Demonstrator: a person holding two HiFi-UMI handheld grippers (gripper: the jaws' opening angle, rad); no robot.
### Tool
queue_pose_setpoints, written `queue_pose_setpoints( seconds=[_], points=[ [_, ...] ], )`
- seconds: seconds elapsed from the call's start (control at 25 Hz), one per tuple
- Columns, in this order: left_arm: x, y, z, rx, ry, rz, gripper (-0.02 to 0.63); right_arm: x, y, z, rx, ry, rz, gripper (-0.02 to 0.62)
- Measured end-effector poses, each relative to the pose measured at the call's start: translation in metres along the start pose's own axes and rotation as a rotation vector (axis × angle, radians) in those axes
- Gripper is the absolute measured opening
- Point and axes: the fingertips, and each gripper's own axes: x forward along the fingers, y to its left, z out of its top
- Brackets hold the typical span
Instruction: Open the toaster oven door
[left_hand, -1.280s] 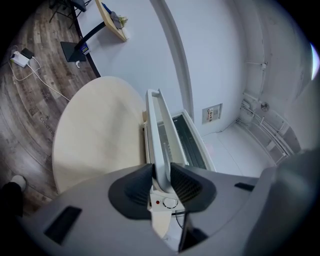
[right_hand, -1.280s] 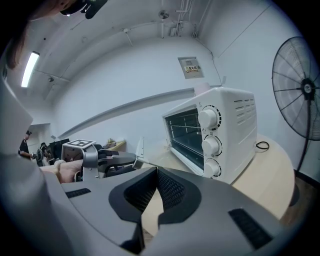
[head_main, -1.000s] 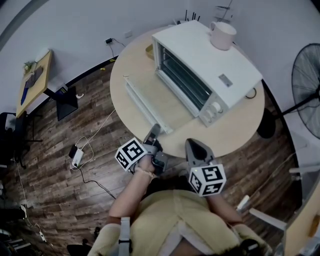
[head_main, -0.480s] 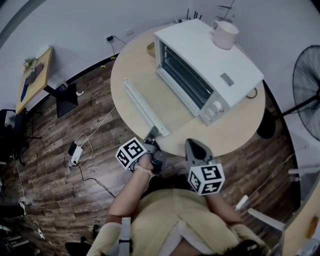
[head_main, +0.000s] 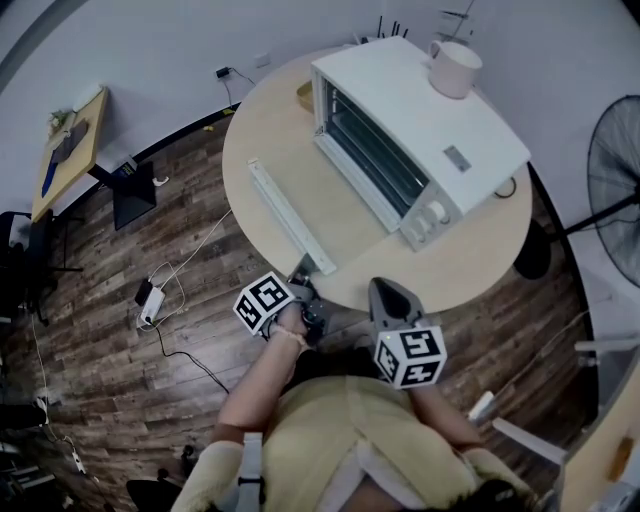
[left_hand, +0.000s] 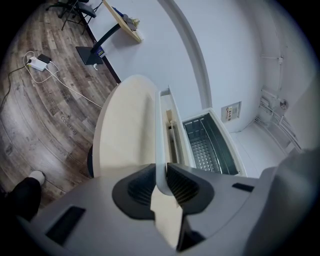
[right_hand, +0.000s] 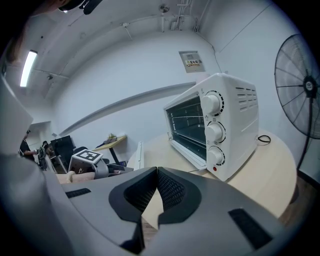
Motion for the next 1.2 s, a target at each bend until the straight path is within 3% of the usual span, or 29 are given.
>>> queue_pose_setpoints(
  seconds=[1.2],
  points=[
    [0.002, 0.025, -0.004, -0.048, -0.029, 0.085, 0.069, 0.001, -0.002, -0.009, 0.007, 0.028, 0.008, 0.003]
  ],
)
